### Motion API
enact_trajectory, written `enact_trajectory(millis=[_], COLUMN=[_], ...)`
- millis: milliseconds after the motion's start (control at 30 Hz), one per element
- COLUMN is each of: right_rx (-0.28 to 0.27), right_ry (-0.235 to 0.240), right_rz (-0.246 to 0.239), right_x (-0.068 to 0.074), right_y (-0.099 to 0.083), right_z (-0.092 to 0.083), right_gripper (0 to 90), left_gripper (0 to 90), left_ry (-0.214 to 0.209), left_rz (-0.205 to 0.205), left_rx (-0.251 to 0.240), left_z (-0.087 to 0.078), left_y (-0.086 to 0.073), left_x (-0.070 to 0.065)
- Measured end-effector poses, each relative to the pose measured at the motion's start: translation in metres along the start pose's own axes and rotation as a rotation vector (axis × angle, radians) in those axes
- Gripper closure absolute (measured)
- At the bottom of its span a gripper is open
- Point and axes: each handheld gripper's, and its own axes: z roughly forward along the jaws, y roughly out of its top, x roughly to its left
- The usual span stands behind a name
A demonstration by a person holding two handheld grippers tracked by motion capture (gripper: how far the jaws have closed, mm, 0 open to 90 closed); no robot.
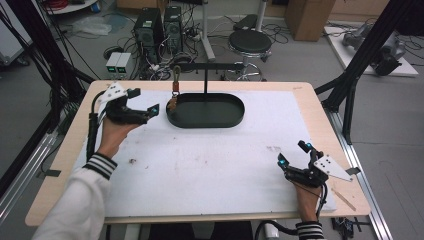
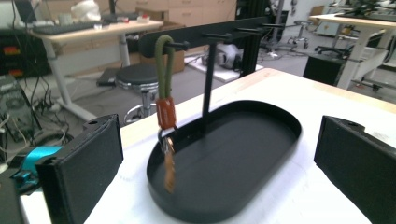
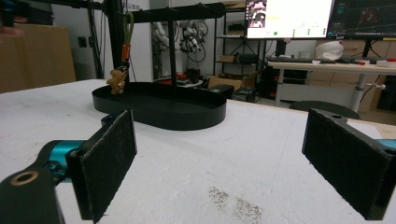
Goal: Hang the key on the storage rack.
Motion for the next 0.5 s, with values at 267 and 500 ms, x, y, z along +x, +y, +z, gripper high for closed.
enact_trajectory(millis=[267,500], right_rx=[-0.001,0.001], right_ry=[-0.004,-0.005], right_rz=[-0.005,-0.009], right_x=[0.0,0.001], right_y=[0.0,0.0], right_z=[0.0,0.001], right_gripper=[9.1,9.1], left_gripper=[1.7,1.7], left_ry=[0.034,0.033], left_rz=[-0.012,-0.028], left_rx=[-0.038,-0.083], left_z=[-0.069,-0.106], left_y=[-0.05,-0.084], left_x=[-0.005,-0.02])
